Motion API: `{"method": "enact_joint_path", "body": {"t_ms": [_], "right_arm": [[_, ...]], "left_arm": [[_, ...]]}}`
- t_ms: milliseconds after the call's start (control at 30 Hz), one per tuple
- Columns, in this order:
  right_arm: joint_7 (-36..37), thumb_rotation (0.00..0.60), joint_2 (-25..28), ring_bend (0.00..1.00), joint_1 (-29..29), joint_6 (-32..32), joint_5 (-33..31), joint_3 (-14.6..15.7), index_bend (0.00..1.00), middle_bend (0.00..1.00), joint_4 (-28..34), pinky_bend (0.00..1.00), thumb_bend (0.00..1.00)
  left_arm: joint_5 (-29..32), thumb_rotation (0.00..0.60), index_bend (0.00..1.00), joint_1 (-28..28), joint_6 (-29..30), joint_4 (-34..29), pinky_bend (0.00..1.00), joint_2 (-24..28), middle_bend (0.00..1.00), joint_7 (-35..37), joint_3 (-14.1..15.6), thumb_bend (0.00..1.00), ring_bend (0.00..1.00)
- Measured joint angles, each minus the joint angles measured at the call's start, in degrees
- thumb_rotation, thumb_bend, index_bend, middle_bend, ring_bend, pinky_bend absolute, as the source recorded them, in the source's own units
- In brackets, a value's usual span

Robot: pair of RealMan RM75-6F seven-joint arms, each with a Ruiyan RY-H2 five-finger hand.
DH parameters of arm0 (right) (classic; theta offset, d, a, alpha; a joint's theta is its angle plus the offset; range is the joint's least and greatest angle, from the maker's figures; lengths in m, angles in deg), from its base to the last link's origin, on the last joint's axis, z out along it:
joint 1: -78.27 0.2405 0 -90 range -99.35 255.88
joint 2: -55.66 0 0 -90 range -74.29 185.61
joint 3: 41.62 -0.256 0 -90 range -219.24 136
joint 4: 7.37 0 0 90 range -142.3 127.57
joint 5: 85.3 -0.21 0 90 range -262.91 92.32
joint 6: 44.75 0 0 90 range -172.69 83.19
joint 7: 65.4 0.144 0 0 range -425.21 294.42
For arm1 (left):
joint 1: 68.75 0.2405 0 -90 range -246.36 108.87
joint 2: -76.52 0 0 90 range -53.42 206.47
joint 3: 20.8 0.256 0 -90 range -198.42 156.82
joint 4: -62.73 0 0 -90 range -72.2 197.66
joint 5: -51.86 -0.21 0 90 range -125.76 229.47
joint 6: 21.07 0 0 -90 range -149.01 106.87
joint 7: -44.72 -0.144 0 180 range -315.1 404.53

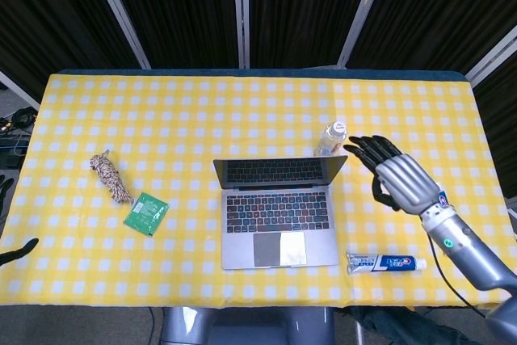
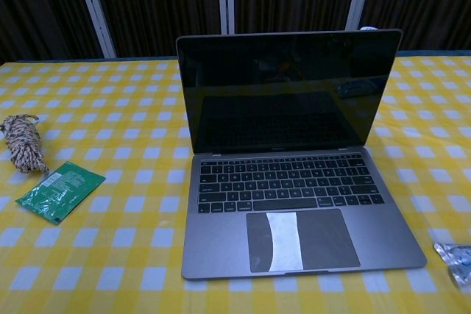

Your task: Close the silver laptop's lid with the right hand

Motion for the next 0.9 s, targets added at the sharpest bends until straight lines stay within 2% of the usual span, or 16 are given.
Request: {"method": "enact_joint_path", "body": {"t_ms": [133, 300, 400, 667, 900], "right_arm": [[0.58, 0.6, -0.96, 0.0, 5.32, -6.46, -5.36, -1.64, 0.05, 0.07, -0.49, 0.01, 1.0], [-0.07, 0.6, -2.82, 0.1, 8.66, -10.7, -10.76, -2.91, 0.08, 0.18, -1.6, 0.12, 1.0], [-0.6, 0.6, -3.74, 0.1, 10.0, -12.74, -13.24, -3.15, 0.09, 0.18, -2.08, 0.14, 1.0], [-5.82, 0.6, -7.04, 0.12, 14.14, -17.8, -19.1, -2.09, 0.12, 0.19, -4.22, 0.15, 1.0], [-9.6, 0.6, -8.57, 0.24, 15.87, -18.89, -23.58, -0.77, 0.17, 0.32, -4.52, 0.23, 1.0]], "left_arm": [[1.05, 0.6, 0.0, -0.32, -0.72, 0.31, 0.0, -0.07, 0.0, 0.01, -0.31, 0.0, 0.0], [1.78, 0.6, 0.0, -0.64, -1.44, 0.58, 0.0, -0.2, 0.0, -0.1, -0.44, 0.0, 0.0], [1.96, 0.6, 0.0, -0.79, -1.67, 0.65, 0.0, -0.34, 0.0, -0.38, -0.45, 0.0, 0.0], [2.38, 0.6, 0.0, -1.04, -2.12, 0.74, 0.0, -0.58, 0.0, -0.74, -0.42, 0.0, 0.0], [2.75, 0.6, 0.0, -1.23, -2.57, 0.89, 0.0, -0.51, 0.0, -0.23, -0.46, 0.0, 0.0]]}}
